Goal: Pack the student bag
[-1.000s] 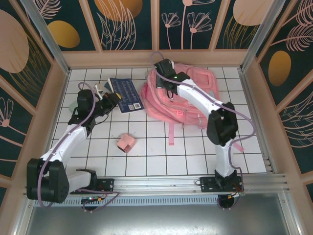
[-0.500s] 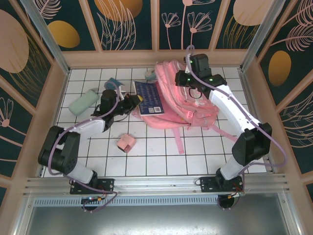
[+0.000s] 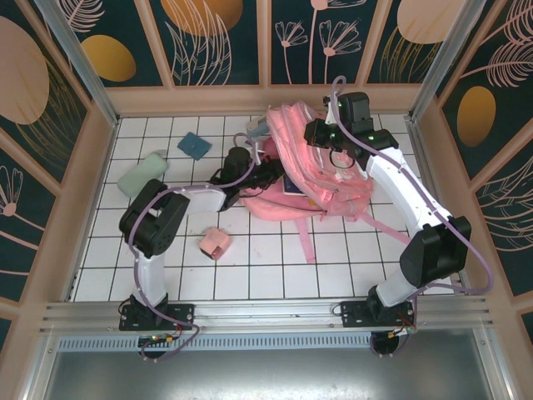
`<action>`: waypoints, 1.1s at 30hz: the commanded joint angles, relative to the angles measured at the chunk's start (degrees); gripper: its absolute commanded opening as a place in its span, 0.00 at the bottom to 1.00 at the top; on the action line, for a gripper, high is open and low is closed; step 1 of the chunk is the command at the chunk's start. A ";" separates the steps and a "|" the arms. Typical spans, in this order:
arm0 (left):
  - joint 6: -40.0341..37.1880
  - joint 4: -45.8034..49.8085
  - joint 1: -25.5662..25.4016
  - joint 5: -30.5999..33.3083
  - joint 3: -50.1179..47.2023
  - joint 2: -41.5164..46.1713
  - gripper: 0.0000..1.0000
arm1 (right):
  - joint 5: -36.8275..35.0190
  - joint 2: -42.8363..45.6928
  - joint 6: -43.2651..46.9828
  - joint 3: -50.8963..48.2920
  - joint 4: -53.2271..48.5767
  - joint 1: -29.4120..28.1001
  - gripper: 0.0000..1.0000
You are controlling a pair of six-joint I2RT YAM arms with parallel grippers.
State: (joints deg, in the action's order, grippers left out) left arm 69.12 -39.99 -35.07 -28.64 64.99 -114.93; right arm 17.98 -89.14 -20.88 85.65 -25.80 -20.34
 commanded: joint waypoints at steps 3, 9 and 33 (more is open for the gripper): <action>-0.15 1.63 -4.25 5.33 8.57 -5.45 0.00 | 2.31 4.63 -1.42 -0.17 6.20 0.54 0.00; -2.50 12.12 -7.57 7.56 17.14 -11.10 0.00 | 2.50 5.27 -2.06 -1.60 7.14 0.90 0.00; -20.56 39.67 -5.35 21.74 12.36 8.34 0.88 | 3.31 6.33 -2.33 -7.02 9.37 2.83 0.00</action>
State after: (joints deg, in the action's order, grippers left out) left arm 51.77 -4.43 -41.98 -9.72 80.14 -110.45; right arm 20.78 -85.65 -22.85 79.48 -20.97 -18.31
